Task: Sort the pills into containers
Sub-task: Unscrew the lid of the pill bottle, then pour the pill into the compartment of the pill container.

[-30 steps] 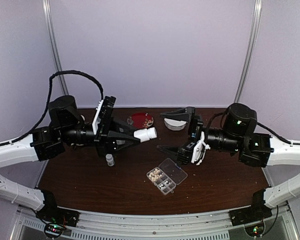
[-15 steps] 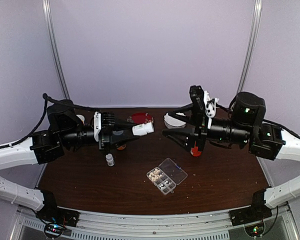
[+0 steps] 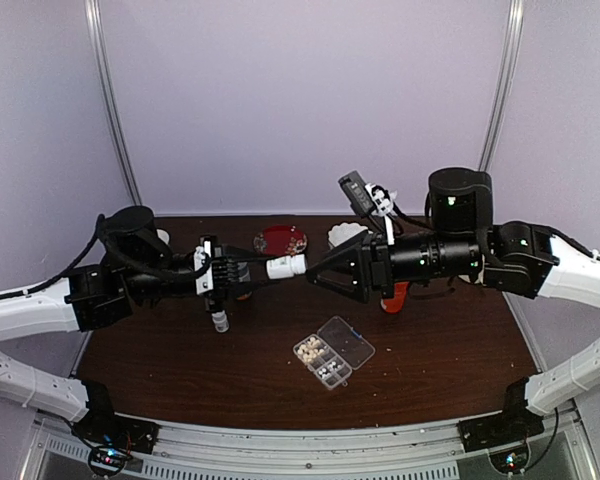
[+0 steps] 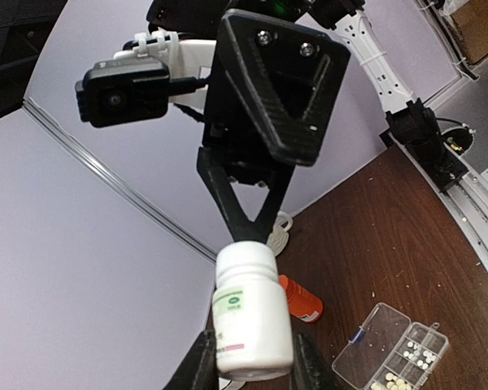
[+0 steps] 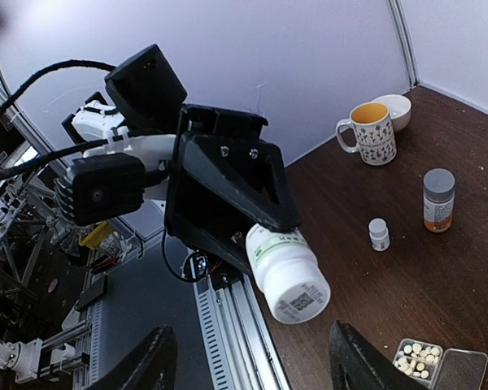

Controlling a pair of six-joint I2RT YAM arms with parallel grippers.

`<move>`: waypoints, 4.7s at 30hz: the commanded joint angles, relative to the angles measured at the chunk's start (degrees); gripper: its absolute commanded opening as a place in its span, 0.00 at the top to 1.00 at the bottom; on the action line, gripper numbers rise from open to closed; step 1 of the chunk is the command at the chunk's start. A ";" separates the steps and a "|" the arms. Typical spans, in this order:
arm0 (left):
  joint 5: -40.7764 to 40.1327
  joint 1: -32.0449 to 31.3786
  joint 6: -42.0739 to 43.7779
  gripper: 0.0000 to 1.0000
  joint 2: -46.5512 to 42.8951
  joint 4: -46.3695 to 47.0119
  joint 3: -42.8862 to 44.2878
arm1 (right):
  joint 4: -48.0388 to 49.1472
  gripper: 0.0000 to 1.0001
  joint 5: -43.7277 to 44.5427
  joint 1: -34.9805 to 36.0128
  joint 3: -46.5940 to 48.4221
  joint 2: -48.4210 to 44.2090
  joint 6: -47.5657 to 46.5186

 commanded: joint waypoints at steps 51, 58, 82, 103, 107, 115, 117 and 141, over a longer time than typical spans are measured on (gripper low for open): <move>10.74 -0.02 -14.98 1.00 -0.13 5.26 2.06 | 1.21 0.97 -6.64 -0.69 0.68 -0.42 -31.49; 14.12 0.00 -38.46 1.00 2.67 11.64 2.77 | -2.29 0.98 -4.03 -0.60 0.06 -3.19 -53.48; 16.74 0.30 -97.62 1.00 8.46 11.88 6.15 | 10.99 1.00 3.08 -0.52 -9.38 -9.51 -73.89; 2.59 -0.58 -64.65 1.00 6.10 0.80 -0.17 | 18.28 1.00 11.83 -0.60 -21.47 -17.84 -49.83; 0.75 -1.88 -61.72 1.00 7.63 8.32 -5.79 | 20.21 1.00 14.52 -0.55 -25.33 -19.27 -42.11; -7.06 -8.44 -54.33 1.00 13.09 9.74 -7.93 | 22.13 1.00 24.40 -0.69 -31.31 -19.78 -24.70; -8.79 -9.39 -54.98 1.00 15.00 11.15 -8.61 | 20.81 1.00 25.06 -0.67 -32.15 -19.59 -22.62; -13.68 -11.36 -58.87 1.00 31.04 15.68 -5.36 | 26.14 1.00 22.04 -0.77 -45.32 -17.75 0.37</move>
